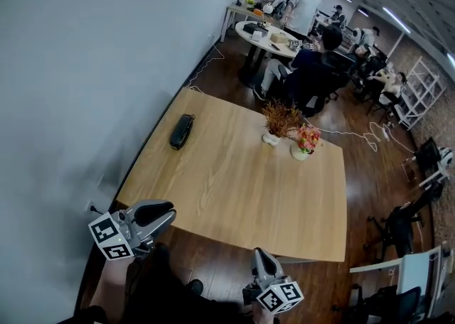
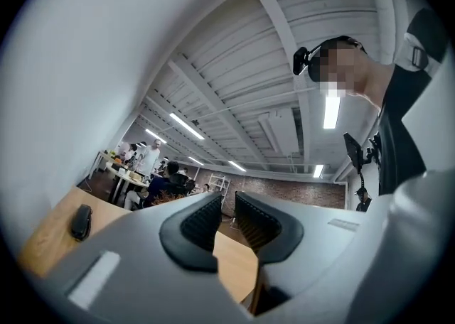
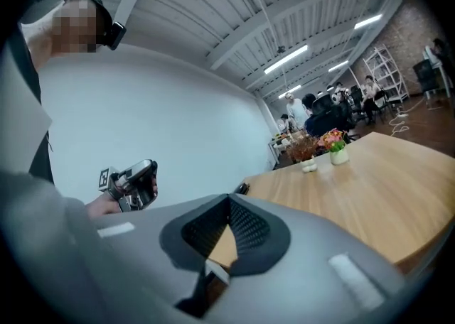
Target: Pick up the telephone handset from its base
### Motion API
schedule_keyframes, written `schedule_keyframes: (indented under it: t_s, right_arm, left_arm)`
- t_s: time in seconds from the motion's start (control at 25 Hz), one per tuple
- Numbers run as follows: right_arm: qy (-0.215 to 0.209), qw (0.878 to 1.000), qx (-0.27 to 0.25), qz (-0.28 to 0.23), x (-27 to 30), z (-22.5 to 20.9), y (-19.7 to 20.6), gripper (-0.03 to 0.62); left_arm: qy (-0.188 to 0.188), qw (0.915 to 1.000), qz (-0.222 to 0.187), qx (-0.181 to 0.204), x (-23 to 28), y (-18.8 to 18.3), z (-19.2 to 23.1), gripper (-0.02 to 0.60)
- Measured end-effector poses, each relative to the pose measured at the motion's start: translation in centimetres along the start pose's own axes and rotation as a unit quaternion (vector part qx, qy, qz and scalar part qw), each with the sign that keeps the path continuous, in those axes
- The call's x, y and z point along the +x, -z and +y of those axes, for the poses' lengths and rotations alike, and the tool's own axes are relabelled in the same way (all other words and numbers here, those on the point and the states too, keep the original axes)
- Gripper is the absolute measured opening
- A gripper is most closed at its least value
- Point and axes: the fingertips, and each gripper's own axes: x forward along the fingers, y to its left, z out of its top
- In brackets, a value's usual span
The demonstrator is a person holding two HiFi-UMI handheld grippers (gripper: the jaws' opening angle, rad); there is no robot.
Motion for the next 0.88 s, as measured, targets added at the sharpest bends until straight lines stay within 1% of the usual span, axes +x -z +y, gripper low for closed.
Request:
schedule_keyframes:
  t_s: [0.2, 0.36, 0.48, 0.56, 0.68, 0.76, 0.88]
  right_arm:
    - [0.007, 1.0, -0.02, 0.017, 6.9, 2.4, -1.5, 0.003]
    - [-0.002, 0.999, -0.043, 0.024, 12.9, 5.8, -2.9, 0.003]
    - [0.0, 0.998, -0.054, 0.029, 15.9, 7.8, -3.5, 0.003]
    - [0.003, 0.998, -0.046, 0.036, 17.3, 8.4, -3.1, 0.003]
    - [0.0, 0.998, -0.034, 0.058, 19.0, 8.6, -1.3, 0.003]
    - [-0.006, 0.997, -0.032, 0.069, 20.3, 8.4, -0.4, 0.003]
    - [-0.019, 0.997, -0.024, 0.073, 22.1, 7.9, -0.3, 0.003]
  left_arm:
    - [-0.01, 0.9996, -0.015, -0.023, -0.7, 0.1, 7.1, 0.067]
    - [0.018, 0.9991, -0.022, -0.03, -1.5, -0.8, 10.9, 0.067]
    - [0.028, 0.998, -0.031, -0.046, -1.8, -1.1, 13.2, 0.067]
    - [0.033, 0.9972, -0.036, -0.057, -1.8, -1.0, 14.7, 0.067]
    - [0.035, 0.9968, -0.037, -0.062, -1.8, -0.4, 16.3, 0.067]
    - [0.032, 0.9969, -0.036, -0.063, -1.8, 0.0, 17.3, 0.067]
    - [0.018, 0.9971, -0.027, -0.069, -1.6, 0.7, 18.8, 0.067]
